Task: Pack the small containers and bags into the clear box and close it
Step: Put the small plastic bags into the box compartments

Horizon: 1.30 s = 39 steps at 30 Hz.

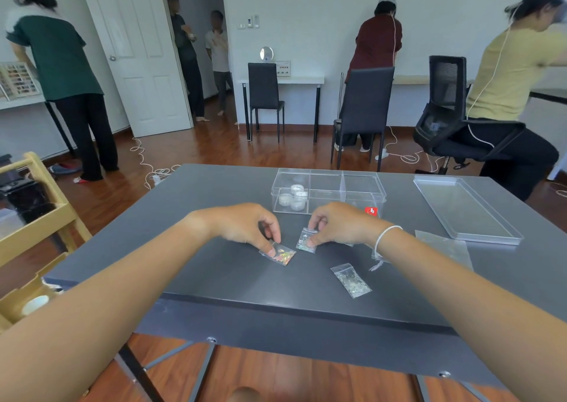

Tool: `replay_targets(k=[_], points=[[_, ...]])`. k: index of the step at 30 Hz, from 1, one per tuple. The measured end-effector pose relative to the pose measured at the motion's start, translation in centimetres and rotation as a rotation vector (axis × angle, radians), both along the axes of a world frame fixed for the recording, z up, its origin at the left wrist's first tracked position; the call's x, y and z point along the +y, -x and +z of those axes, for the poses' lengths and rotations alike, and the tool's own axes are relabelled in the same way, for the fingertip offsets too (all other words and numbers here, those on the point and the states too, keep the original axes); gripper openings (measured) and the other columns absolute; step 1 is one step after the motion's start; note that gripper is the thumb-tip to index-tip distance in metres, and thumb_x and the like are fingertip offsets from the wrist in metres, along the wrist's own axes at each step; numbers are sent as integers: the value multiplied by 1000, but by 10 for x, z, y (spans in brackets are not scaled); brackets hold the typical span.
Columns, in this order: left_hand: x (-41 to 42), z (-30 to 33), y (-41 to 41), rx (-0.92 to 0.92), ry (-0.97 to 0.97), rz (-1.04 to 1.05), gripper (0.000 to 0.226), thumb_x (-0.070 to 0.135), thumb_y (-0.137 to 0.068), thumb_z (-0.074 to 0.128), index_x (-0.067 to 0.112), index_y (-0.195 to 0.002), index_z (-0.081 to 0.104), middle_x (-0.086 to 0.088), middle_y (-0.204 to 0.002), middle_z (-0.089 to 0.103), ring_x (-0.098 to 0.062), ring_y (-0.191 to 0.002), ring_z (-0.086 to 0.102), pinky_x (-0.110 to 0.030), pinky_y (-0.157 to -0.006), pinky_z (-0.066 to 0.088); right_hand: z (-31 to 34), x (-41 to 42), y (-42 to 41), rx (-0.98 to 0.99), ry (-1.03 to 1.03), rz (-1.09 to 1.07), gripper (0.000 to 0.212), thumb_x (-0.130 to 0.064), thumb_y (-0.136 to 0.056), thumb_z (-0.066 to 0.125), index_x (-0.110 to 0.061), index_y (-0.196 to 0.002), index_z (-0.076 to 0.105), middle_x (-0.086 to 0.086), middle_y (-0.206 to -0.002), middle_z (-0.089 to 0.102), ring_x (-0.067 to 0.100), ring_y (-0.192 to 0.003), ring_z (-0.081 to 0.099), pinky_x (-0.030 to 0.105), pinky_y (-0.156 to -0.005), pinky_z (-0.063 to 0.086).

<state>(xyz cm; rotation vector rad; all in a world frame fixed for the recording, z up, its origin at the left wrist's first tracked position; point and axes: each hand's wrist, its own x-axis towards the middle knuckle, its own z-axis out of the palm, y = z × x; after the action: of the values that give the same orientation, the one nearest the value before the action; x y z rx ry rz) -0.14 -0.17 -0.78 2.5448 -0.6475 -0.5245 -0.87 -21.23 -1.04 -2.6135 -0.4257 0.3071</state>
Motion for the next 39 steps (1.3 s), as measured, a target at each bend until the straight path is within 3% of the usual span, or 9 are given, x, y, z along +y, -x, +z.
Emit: replay_targets(k=[3, 7, 12, 15, 18, 22, 27, 33, 39], points=[[-1, 1, 0, -5, -22, 0, 18, 29, -69, 77, 39, -72, 62, 12, -88, 59, 15, -54, 51, 0, -50, 34, 0, -1, 1, 9, -24, -1, 30, -27, -75, 75, -14, -100, 63, -10, -79, 50, 17, -85, 52, 27, -74, 40], [-5, 2, -1, 9, -54, -2, 16, 28, -73, 74, 37, -70, 61, 13, -86, 59, 14, -53, 50, 0, -49, 33, -1, -1, -1, -10, -70, -5, 14, -20, -77, 73, -20, -85, 61, -6, -83, 54, 17, -81, 52, 23, -61, 39], [-6, 3, 0, -2, -73, -9, 15, 27, -78, 68, 35, -69, 60, 10, -88, 59, 12, -51, 49, -2, -49, 33, 2, -4, -3, -20, -216, -36, 21, -10, -81, 68, -23, -68, 56, -11, -69, 53, 5, -64, 49, 17, -56, 37], [-6, 3, 0, -21, -55, -11, 16, 23, -80, 66, 34, -70, 61, 14, -73, 58, 9, -50, 49, -4, -49, 34, 11, -10, -4, -41, -284, -54, 21, -9, -81, 67, -22, -67, 57, -9, -67, 54, 4, -57, 47, 17, -52, 38], [-5, 2, -1, -3, -32, 6, 20, 17, -81, 62, 36, -76, 61, 16, -68, 58, 4, -52, 48, -13, -54, 37, 24, -16, -7, -88, -362, -89, 21, -7, -81, 66, -20, -66, 59, -5, -70, 59, 8, -57, 47, 17, -54, 39], [-3, 3, 0, 5, -31, 22, 24, 12, -81, 58, 35, -77, 62, 16, -66, 58, 4, -51, 48, -10, -51, 37, 42, -25, -18, -188, -411, -154, 24, -6, -81, 64, -22, -64, 60, -1, -76, 64, 10, -67, 54, 23, -63, 45], [-6, 3, 4, -4, -47, 32, 25, 8, -78, 55, 33, -75, 60, 15, -61, 53, 2, -48, 45, -14, -52, 37, 54, -35, -39, -275, -419, -239, 23, -12, -83, 63, -25, -65, 59, -10, -72, 60, 2, -63, 50, 16, -59, 40], [-9, 3, 6, -11, -56, 33, 21, 6, -76, 55, 26, -81, 61, 11, -63, 53, -5, -54, 46, -16, -51, 36, 49, -35, -62, -344, -387, -317, 16, -8, -83, 60, -18, -72, 62, -9, -69, 57, 4, -64, 49, 18, -59, 37], [-9, 11, 6, -39, -37, 54, 19, 12, -76, 57, 26, -64, 63, 20, -45, 55, 4, -41, 44, -4, -41, 29, 39, -27, -68, -306, -230, -307, 18, -4, -86, 53, -16, -79, 66, 5, -96, 64, 19, -88, 57, 28, -77, 44]])
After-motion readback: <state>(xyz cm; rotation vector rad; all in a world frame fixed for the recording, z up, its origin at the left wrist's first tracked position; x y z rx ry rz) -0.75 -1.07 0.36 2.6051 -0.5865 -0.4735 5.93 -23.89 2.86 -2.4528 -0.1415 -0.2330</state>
